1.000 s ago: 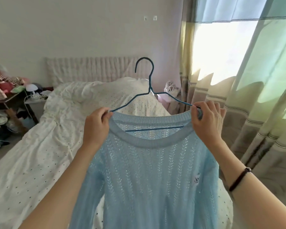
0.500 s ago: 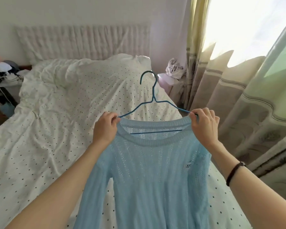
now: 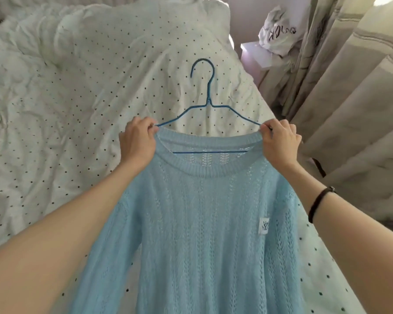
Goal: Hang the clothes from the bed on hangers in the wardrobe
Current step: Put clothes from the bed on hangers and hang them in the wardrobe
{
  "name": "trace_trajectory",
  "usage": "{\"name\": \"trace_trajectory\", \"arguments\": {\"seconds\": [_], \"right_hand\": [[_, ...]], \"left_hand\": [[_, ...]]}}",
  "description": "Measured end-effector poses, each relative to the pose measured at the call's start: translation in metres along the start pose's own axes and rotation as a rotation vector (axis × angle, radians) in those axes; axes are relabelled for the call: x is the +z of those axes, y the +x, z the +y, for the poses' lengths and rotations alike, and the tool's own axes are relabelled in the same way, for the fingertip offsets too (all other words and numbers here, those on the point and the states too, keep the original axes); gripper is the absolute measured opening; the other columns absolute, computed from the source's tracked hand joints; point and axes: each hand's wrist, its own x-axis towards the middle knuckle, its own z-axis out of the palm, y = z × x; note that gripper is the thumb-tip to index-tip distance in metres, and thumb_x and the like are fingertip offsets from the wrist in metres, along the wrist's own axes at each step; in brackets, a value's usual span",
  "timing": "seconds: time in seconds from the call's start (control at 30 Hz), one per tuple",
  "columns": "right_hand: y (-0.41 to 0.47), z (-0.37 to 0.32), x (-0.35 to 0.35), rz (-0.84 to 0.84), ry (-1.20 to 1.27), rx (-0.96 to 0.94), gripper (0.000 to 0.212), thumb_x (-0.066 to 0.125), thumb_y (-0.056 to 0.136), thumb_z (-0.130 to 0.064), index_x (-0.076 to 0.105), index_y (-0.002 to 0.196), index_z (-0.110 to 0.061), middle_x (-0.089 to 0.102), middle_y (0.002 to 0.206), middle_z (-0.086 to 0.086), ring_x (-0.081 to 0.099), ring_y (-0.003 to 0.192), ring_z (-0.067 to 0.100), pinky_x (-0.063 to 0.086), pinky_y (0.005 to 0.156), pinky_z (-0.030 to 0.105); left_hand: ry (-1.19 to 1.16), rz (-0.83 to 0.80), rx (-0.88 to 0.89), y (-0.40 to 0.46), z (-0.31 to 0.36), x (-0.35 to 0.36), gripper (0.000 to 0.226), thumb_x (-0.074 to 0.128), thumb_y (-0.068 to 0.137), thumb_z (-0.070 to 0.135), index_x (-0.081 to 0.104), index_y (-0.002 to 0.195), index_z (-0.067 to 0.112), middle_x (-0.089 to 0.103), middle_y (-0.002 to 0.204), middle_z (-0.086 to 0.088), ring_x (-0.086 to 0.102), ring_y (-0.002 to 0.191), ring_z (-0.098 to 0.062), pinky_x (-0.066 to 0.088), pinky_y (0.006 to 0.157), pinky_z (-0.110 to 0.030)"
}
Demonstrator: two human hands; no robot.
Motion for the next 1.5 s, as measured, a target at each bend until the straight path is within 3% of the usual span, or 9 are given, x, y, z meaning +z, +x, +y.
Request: {"name": "trace_trajectory", "arguments": {"seconds": [0.2, 0.47, 0.67, 0.77, 0.9, 1.0, 1.23, 1.33, 1.5], "right_hand": [[0.002, 0.057, 0.100, -0.226, -0.005, 0.078, 0.025, 0.043, 0.097, -0.025, 0.062, 0.107, -0.013, 0.055, 0.110, 0.012, 0.042, 0.110, 0.031, 0.030, 0.087, 0.039], [0.015, 0.086, 0.176, -0.312, -0.038, 0.141, 0.027, 0.042, 0.097, -0.025, 0.064, 0.106, -0.012, 0.057, 0.108, 0.012, 0.043, 0.109, 0.031, 0.030, 0.089, 0.039], [0.008, 0.088, 0.178, -0.378, -0.128, 0.072, 0.031, 0.041, 0.097, -0.027, 0.056, 0.121, -0.014, 0.053, 0.124, 0.012, 0.042, 0.119, 0.031, 0.030, 0.096, 0.041], [0.002, 0.075, 0.158, -0.353, -0.187, -0.038, 0.039, 0.047, 0.094, -0.028, 0.050, 0.130, -0.013, 0.048, 0.134, 0.011, 0.039, 0.126, 0.031, 0.024, 0.106, 0.044], [-0.020, 0.044, 0.111, -0.246, -0.211, -0.213, 0.044, 0.045, 0.088, -0.036, 0.056, 0.121, -0.010, 0.054, 0.126, 0.015, 0.050, 0.118, 0.036, 0.032, 0.103, 0.057], [-0.037, 0.017, 0.056, -0.172, -0.165, -0.262, 0.048, 0.036, 0.088, -0.040, 0.055, 0.123, -0.013, 0.055, 0.127, 0.012, 0.051, 0.119, 0.032, 0.030, 0.105, 0.056], [-0.136, -0.022, -0.049, -0.141, -0.092, -0.173, 0.052, 0.039, 0.088, -0.042, 0.050, 0.130, -0.014, 0.052, 0.133, 0.011, 0.046, 0.125, 0.030, 0.027, 0.106, 0.054], [-0.192, -0.032, -0.087, -0.179, -0.129, -0.110, 0.055, 0.037, 0.087, -0.045, 0.049, 0.132, -0.015, 0.051, 0.135, 0.011, 0.046, 0.126, 0.032, 0.027, 0.104, 0.056], [-0.278, -0.047, -0.159, -0.090, -0.174, 0.065, 0.057, 0.036, 0.090, -0.046, 0.045, 0.136, -0.015, 0.046, 0.139, 0.012, 0.039, 0.132, 0.032, 0.019, 0.109, 0.055]], "left_hand": [[0.105, -0.138, -0.060, 0.003, -0.053, 0.098, 0.017, 0.050, 0.094, 0.016, 0.064, 0.101, 0.009, 0.058, 0.104, -0.013, 0.048, 0.103, -0.033, 0.038, 0.084, -0.042], [0.190, -0.209, -0.105, 0.021, -0.082, 0.160, 0.018, 0.054, 0.093, 0.021, 0.068, 0.100, 0.013, 0.060, 0.103, -0.010, 0.052, 0.099, -0.030, 0.039, 0.082, -0.038], [0.309, -0.418, -0.053, 0.022, -0.084, 0.165, 0.039, 0.053, 0.092, 0.031, 0.050, 0.128, 0.016, 0.050, 0.126, -0.011, 0.045, 0.117, -0.029, 0.036, 0.094, -0.042], [0.438, -0.443, 0.119, 0.013, -0.072, 0.148, 0.049, 0.048, 0.094, 0.033, 0.037, 0.138, 0.017, 0.039, 0.139, -0.009, 0.036, 0.127, -0.028, 0.028, 0.100, -0.044], [0.369, -0.313, 0.362, -0.008, -0.038, 0.107, 0.045, 0.065, 0.083, 0.020, 0.054, 0.125, 0.010, 0.053, 0.127, -0.018, 0.051, 0.115, -0.034, 0.038, 0.096, -0.050], [0.282, -0.245, 0.388, -0.030, -0.014, 0.062, 0.042, 0.046, 0.087, 0.027, 0.055, 0.124, 0.008, 0.054, 0.123, -0.018, 0.050, 0.115, -0.036, 0.038, 0.098, -0.048], [0.119, -0.408, 0.176, -0.147, 0.004, -0.015, 0.053, 0.035, 0.087, 0.036, 0.056, 0.125, 0.005, 0.051, 0.131, -0.023, 0.045, 0.122, -0.044, 0.037, 0.100, -0.055], [0.109, -0.472, 0.222, -0.184, 0.014, -0.048, 0.049, 0.042, 0.090, 0.034, 0.052, 0.130, 0.008, 0.043, 0.139, -0.020, 0.036, 0.130, -0.041, 0.031, 0.105, -0.054], [0.039, -0.512, 0.434, -0.221, 0.050, -0.106, 0.050, 0.036, 0.098, 0.033, 0.026, 0.145, 0.020, 0.016, 0.155, -0.005, 0.006, 0.143, -0.023, 0.004, 0.115, -0.038]]}}
